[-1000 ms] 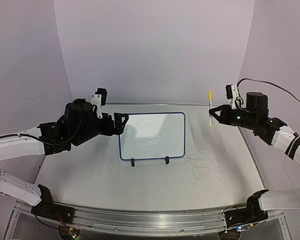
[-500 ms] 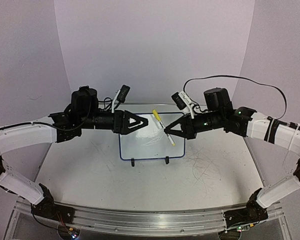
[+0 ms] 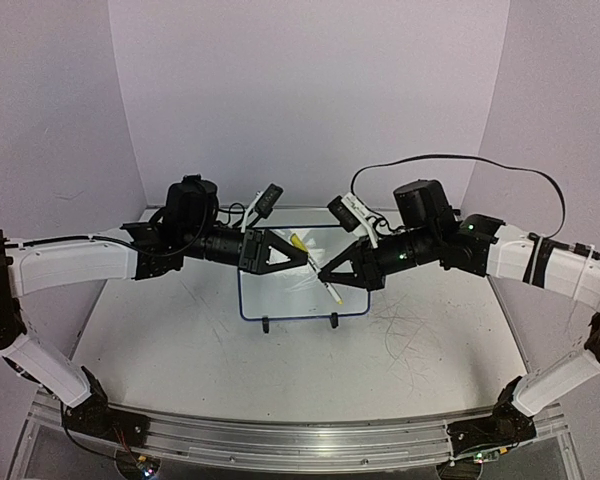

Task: Write a sentence on the whiteboard
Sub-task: Pass from the right arm to the left

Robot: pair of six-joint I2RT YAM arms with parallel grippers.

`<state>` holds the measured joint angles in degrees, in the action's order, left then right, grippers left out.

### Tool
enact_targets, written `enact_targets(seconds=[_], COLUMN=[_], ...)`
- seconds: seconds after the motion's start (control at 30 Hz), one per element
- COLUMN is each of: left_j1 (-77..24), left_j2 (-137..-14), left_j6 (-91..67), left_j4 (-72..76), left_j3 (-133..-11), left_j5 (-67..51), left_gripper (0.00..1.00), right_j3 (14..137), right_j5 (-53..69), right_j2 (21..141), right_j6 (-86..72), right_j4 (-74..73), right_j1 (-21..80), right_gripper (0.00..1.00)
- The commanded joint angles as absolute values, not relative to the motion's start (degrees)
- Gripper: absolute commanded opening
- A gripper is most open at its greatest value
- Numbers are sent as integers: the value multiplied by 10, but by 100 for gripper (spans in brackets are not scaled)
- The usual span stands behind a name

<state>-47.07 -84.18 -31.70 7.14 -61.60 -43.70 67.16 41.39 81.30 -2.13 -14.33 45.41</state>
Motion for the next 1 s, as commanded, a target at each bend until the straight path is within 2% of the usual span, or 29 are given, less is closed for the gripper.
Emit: enact_targets(seconds=[0.0, 0.13, 0.3, 0.47, 0.77, 0.97], left_j1=[-469, -469, -470, -469, -470, -469], left_j2=[-842, -848, -855, -860, -851, -848], left_j6=[-326, -330, -332, -337, -334, -336], left_j4=[100, 100, 100, 99, 99, 100], left_j3=[-653, -655, -653, -646, -642, -635], left_j5=[-457, -451, -456, -451, -439, -432], left_gripper=[67, 52, 39, 31, 24, 14], right_j3=[689, 687, 684, 682, 684, 684], right_j5=[417, 418, 415, 417, 414, 413], right_j2=[820, 823, 824, 827, 827, 828], right_j6=[-5, -5, 16, 16, 17, 18], right_j4=[-147, -150, -151, -152, -159, -163], right_j1=[461, 462, 463, 464, 466, 469], right_gripper=[0, 0, 0, 0, 0, 0])
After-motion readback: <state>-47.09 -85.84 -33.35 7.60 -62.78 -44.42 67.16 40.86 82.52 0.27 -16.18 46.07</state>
